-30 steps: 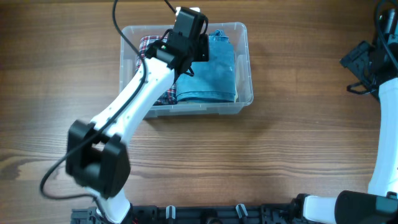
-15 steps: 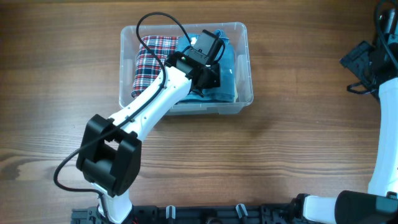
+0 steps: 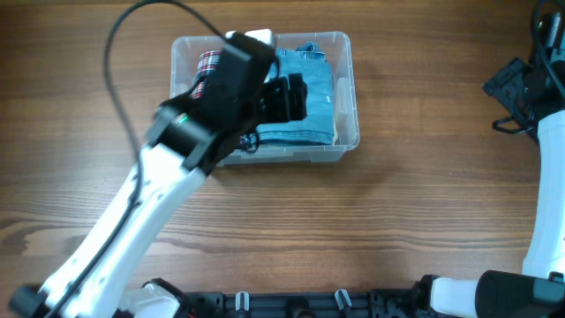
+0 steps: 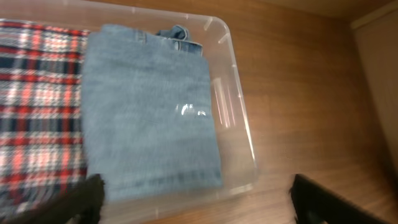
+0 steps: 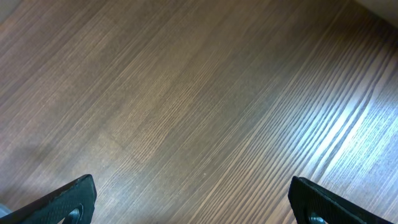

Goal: Pack container

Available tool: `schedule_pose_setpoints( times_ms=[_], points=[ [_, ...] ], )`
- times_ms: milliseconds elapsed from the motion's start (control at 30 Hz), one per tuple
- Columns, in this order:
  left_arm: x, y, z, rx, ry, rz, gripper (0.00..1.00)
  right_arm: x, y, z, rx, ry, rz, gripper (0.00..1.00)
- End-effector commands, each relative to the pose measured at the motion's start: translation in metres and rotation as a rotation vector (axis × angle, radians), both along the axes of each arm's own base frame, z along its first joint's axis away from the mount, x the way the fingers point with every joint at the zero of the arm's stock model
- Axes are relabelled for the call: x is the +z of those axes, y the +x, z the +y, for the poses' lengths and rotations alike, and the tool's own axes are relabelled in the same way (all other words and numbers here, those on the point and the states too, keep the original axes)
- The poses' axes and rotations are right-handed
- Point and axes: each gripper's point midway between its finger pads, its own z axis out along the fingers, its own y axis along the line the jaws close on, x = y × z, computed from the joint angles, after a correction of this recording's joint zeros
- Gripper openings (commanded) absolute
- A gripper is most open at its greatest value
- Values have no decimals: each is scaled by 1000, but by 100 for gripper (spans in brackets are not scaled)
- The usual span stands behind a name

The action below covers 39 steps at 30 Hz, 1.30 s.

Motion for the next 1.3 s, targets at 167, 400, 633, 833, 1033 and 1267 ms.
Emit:
schedule_pose_setpoints(
  times_ms=[167,400,633,833,1033,1267],
  points=[
    [10,-33,22,1,24,41,100,-4,3,-1,-12,10,4,100],
    [-26,-72,54,7,176,242,100,-4,3,-1,-12,10,4,100],
    [-31,-79,56,-54,228,247,100,-4,3,-1,-12,10,4,100],
    [-14,-91,75,-122,223,73,100,-4,3,-1,-12,10,4,100],
    [-49,-107,113,-21,104,18,100,-4,3,-1,-12,10,4,100],
    [-85,-129,151,29,50,-248,100,-4,3,-1,-12,10,4,100]
  ],
)
